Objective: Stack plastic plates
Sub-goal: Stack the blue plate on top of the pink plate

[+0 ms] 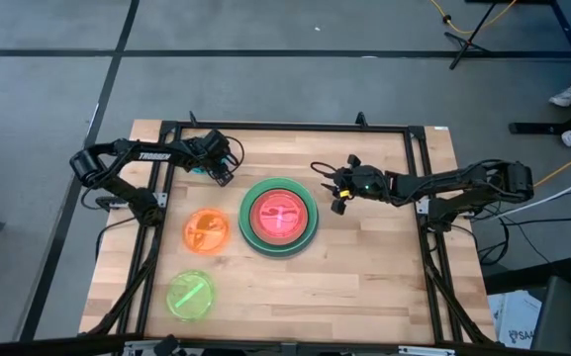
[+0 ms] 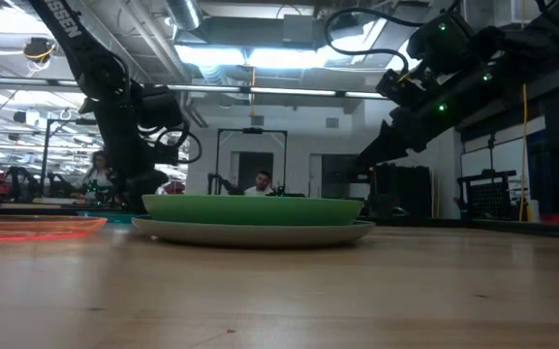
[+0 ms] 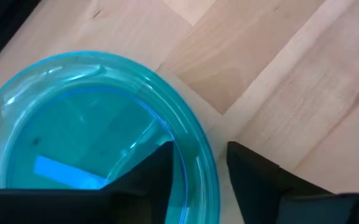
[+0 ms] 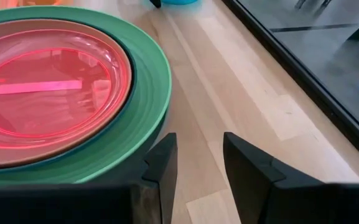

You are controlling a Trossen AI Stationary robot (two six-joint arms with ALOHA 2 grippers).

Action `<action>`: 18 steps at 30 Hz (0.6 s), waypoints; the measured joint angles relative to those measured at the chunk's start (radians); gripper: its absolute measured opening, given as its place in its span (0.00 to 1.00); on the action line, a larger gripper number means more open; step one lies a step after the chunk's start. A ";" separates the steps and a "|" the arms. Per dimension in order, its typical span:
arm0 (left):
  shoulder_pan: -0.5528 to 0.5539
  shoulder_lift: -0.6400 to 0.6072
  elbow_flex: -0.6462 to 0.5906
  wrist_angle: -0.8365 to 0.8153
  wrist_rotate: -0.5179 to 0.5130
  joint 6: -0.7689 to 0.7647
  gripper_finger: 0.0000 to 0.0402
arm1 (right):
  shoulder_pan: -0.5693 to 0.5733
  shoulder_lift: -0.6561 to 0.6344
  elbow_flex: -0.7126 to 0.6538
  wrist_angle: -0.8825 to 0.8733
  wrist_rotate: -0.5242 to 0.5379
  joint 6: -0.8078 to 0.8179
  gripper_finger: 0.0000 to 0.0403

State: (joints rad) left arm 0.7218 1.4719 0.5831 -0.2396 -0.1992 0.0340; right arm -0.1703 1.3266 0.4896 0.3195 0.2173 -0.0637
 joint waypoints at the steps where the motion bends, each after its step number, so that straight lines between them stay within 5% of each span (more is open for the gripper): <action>1: -0.004 0.001 0.000 0.003 -0.002 0.007 0.33 | 0.000 0.000 0.000 0.001 0.000 0.002 0.30; 12: -0.041 0.003 -0.003 0.039 -0.036 0.056 0.02 | 0.000 0.000 0.000 0.020 0.000 -0.012 0.30; 18: -0.045 0.002 -0.003 0.042 -0.035 0.058 0.01 | 0.000 0.000 0.000 0.021 0.000 -0.012 0.30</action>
State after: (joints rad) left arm 0.6763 1.4742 0.5804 -0.1978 -0.2345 0.0917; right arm -0.1707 1.3266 0.4896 0.3401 0.2173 -0.0757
